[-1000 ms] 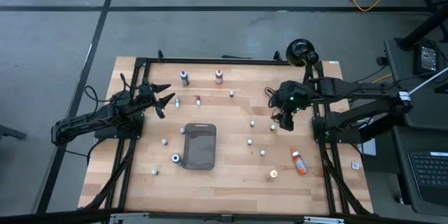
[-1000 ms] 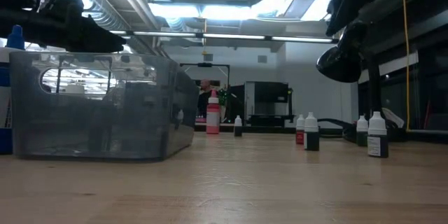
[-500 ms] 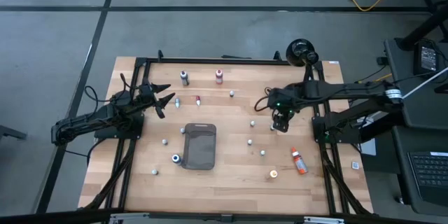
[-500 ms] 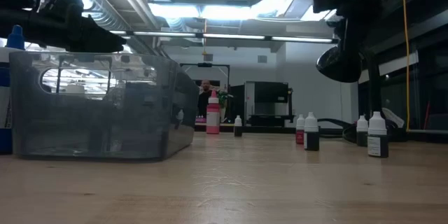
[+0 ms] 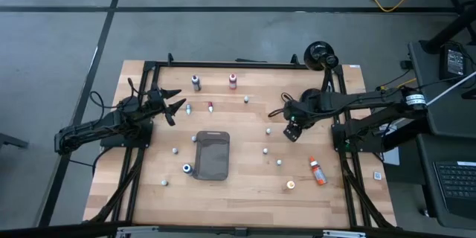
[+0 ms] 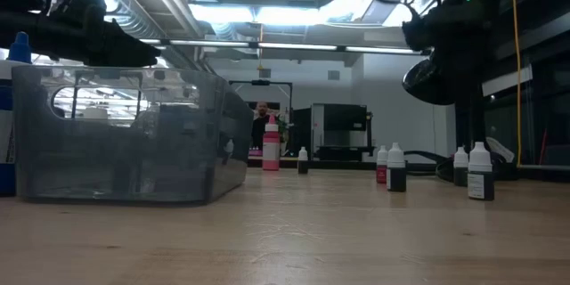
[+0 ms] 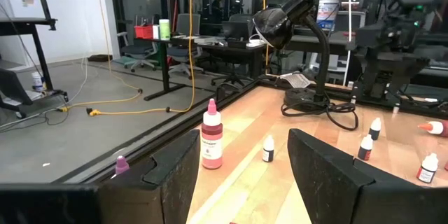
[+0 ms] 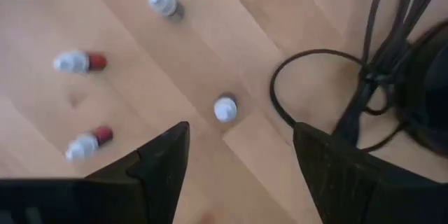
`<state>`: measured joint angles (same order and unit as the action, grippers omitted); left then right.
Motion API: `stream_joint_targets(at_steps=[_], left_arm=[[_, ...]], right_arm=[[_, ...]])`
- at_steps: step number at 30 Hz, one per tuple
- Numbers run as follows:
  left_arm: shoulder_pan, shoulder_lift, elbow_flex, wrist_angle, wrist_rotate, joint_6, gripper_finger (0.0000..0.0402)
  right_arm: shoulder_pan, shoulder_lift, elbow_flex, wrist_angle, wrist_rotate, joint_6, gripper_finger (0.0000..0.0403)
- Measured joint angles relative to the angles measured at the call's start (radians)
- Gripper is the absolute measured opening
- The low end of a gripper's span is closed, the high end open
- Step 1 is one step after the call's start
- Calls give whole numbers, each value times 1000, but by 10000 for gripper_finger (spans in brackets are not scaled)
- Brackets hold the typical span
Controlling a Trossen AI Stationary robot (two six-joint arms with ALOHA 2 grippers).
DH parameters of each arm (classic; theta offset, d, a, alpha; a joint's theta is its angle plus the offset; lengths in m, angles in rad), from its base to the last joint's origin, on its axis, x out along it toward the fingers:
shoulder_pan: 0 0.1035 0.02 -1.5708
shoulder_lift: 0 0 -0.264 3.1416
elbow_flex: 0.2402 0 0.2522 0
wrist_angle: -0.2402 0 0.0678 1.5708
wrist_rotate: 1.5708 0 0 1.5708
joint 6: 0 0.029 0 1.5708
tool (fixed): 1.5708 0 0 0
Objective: Pick & Place food coloring
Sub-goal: Put the green food coloring bottle into the bin
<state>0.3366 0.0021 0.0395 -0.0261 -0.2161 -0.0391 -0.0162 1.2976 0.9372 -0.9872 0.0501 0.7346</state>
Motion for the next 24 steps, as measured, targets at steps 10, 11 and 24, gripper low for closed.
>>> stream_joint_targets(at_steps=[10, 11, 24], left_arm=[[0, 0, 0, 0, 0, 0, 212], [0, 0, 0, 0, 0, 0, 212], [0, 0, 0, 0, 0, 0, 212]], right_arm=[[8, 79, -31, 76, 0, 166, 257], [8, 88, -31, 76, 0, 177, 257], [60, 149, -76, 155, -1, 260, 257]])
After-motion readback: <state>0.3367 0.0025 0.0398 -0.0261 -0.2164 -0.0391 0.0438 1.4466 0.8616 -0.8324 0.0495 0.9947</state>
